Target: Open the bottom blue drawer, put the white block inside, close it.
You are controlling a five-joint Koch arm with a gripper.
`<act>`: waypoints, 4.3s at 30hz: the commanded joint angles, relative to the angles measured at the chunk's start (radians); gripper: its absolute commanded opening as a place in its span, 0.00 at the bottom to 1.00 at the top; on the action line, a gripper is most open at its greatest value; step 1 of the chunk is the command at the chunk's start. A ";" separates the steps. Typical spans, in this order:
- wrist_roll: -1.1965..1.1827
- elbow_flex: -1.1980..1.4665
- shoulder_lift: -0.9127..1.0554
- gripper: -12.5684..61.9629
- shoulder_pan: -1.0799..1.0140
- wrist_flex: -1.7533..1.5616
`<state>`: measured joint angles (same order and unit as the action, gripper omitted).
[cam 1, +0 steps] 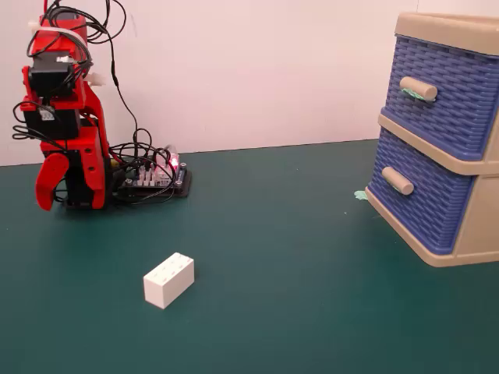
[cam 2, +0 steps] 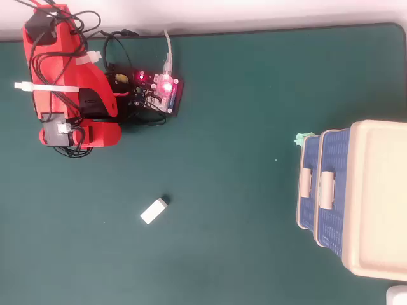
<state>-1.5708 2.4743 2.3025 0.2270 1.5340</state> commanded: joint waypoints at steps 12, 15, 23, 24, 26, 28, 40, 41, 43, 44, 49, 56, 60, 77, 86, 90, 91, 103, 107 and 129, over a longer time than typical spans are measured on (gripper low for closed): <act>-0.012 -0.032 0.049 0.63 0.020 0.120; -0.014 -0.245 0.048 0.63 0.029 0.127; -0.337 -0.641 0.023 0.62 0.371 0.103; -0.472 -0.704 -0.002 0.62 0.489 0.074; -0.657 -0.765 -0.051 0.62 0.664 -0.005; -0.865 -0.781 -0.110 0.62 0.836 -0.176; -1.266 -0.434 -0.675 0.62 1.172 -1.816; -1.267 -0.411 -0.732 0.62 1.189 -1.936; -1.270 -0.403 -0.884 0.62 1.207 -2.192; -1.272 -0.403 -0.950 0.62 1.209 -2.301; -1.355 -0.549 -1.299 0.62 1.226 -2.723; -1.399 -0.920 -1.516 0.61 1.261 -2.763; -1.397 -1.035 -1.534 0.58 1.285 -2.658; -1.333 -1.226 -1.647 0.25 1.304 -2.488; -1.305 -1.296 -1.672 0.06 1.285 -2.362; -1.308 -1.236 -1.614 0.06 1.269 -2.372; -1.310 -1.189 -1.583 0.06 1.267 -2.373; -1.376 -0.215 -1.097 0.06 1.262 -2.757; -1.387 -0.074 -1.032 0.06 1.262 -2.784; -1.384 0.342 -0.253 0.63 1.022 -2.143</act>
<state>-2.9360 2.8210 1.9067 1.2517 -0.7716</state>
